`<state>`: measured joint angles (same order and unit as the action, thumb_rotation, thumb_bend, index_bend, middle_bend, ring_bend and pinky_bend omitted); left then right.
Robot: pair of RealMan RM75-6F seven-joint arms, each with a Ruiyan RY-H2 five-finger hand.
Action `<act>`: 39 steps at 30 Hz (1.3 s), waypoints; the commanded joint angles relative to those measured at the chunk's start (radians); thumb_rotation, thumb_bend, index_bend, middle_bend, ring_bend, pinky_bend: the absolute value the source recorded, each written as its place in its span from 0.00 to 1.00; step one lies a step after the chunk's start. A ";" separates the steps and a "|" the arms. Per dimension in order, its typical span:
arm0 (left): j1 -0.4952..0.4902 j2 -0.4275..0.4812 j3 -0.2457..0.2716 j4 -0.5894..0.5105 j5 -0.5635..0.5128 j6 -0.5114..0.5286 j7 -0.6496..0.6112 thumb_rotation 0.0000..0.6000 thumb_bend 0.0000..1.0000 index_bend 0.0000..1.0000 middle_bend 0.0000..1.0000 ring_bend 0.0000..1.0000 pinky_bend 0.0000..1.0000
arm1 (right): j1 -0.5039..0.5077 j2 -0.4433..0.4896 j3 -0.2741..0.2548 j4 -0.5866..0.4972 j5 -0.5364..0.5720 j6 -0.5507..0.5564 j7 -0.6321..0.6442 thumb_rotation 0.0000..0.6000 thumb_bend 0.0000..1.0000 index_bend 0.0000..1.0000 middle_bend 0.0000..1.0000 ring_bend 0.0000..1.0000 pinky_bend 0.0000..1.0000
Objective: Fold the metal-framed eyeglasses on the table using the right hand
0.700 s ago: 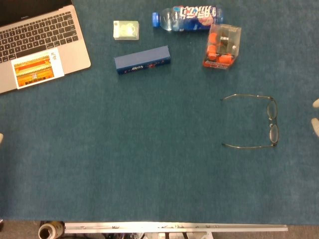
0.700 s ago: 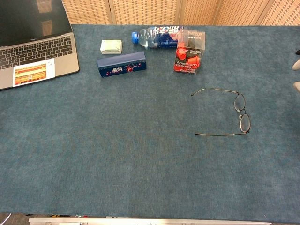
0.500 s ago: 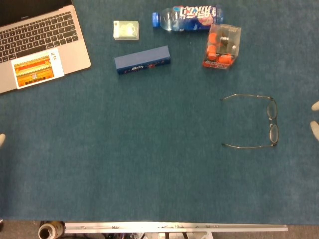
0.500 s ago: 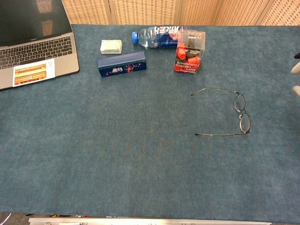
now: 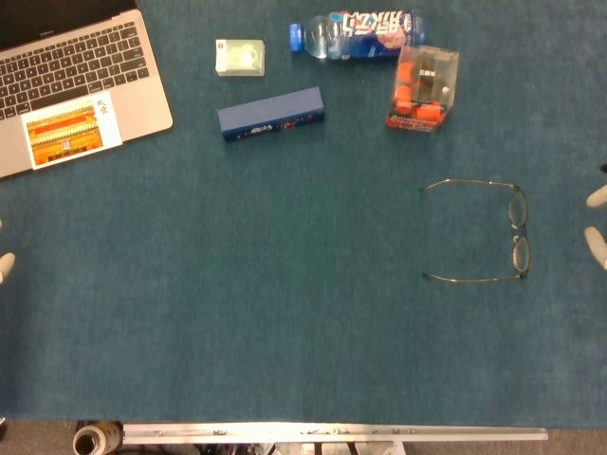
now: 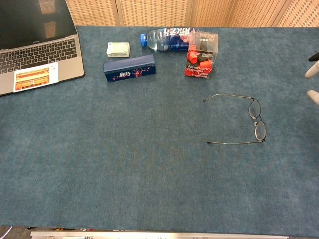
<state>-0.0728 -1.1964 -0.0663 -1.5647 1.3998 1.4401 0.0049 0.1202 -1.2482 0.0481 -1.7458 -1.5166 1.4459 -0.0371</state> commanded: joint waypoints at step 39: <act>0.024 -0.021 0.022 0.056 -0.004 -0.004 -0.050 1.00 0.16 0.48 0.36 0.24 0.51 | 0.112 -0.129 -0.038 0.092 0.001 -0.180 -0.163 1.00 0.20 0.46 0.27 0.09 0.31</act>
<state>-0.0488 -1.2175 -0.0440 -1.5089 1.3963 1.4366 -0.0455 0.2319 -1.3765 0.0110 -1.6547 -1.5156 1.2664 -0.1992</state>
